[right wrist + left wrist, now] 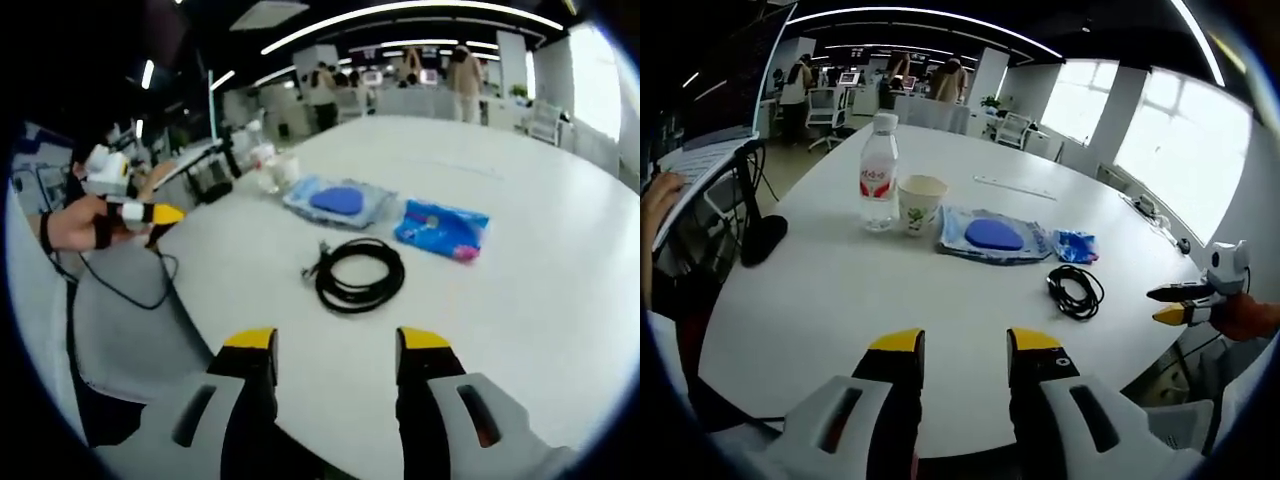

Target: Arrange the tabletop items into an orderly group along one side of the table until the central work area is clear of visible clutter.

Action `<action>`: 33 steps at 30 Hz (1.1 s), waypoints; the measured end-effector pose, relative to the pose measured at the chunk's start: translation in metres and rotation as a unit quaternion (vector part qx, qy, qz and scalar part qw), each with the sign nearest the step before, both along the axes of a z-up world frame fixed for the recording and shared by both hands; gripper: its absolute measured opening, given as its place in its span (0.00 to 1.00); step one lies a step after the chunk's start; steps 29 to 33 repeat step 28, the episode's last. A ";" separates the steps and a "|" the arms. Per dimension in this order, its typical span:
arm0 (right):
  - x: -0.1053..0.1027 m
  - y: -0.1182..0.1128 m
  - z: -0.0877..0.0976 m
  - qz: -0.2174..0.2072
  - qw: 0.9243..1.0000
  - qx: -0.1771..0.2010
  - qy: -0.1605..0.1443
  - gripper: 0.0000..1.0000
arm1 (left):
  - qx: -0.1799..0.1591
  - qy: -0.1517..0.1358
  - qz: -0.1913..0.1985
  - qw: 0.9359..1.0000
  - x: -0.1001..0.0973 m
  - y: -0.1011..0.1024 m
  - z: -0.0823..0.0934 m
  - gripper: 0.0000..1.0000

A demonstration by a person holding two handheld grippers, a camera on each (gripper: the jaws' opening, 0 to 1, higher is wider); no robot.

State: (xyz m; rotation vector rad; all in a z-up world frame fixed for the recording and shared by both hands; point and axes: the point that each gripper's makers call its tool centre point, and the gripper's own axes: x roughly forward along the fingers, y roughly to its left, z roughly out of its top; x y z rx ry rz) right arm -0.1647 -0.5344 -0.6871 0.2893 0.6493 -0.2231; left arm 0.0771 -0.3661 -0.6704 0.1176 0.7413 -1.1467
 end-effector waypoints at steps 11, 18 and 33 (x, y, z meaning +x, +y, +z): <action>0.008 0.003 0.003 0.010 1.000 -0.002 -0.001 0.48 | -0.004 -0.003 0.003 1.000 0.001 0.001 0.002 0.34; 0.008 0.008 0.001 0.015 1.000 0.002 0.002 0.49 | -0.006 0.001 0.008 1.000 0.003 0.003 0.001 0.34; 0.011 0.012 0.002 0.021 1.000 0.007 -0.001 0.50 | -0.006 0.000 0.009 1.000 0.001 0.005 0.002 0.35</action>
